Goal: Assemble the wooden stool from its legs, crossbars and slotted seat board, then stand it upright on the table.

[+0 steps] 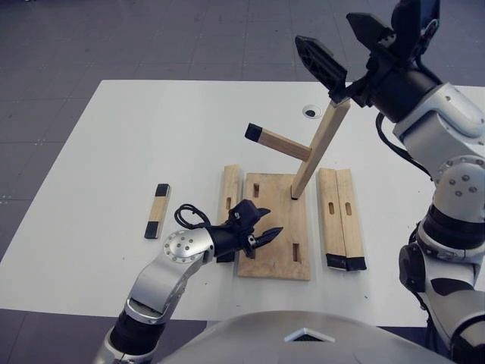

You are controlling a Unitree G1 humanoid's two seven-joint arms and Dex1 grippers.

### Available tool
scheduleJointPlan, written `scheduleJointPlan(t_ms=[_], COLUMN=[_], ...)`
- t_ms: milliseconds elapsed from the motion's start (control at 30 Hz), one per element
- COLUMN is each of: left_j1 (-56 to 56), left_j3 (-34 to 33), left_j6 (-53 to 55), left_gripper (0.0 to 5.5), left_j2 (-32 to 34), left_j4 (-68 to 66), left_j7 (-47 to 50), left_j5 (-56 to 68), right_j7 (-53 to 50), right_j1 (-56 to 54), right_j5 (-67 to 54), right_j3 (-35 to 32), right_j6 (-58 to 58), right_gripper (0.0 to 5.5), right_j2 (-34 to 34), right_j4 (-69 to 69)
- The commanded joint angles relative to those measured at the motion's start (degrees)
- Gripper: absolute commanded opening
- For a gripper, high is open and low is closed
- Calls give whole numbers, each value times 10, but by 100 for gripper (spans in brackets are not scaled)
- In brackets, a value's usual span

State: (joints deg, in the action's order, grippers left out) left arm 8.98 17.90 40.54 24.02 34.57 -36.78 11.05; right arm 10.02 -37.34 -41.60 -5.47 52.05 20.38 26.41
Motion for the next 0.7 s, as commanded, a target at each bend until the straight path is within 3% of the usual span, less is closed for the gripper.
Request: scheduleJointPlan(t_ms=[33, 200, 467, 700], left_j1=[0, 6, 9, 15], left_j3=[10, 22, 27, 34], left_j6=[-4, -7, -2, -2], left_gripper=[260, 260, 260, 260], left_j2=[14, 18, 24, 24], left_j4=[-4, -3, 5, 7], left_j7=[8, 14, 15, 20], left_j5=[-5, -3, 8, 12], right_j7=[-15, -41, -3, 26], right_j1=[-60, -115, 54, 63], right_j5=[-1, -16, 59, 69], right_j3=[-17, -59, 77, 63], right_j6=[8, -7, -7, -43], right_gripper=[548, 548, 548, 548], right_j2=[-4, -10, -46, -61], right_j4=[-19, -3, -116, -138])
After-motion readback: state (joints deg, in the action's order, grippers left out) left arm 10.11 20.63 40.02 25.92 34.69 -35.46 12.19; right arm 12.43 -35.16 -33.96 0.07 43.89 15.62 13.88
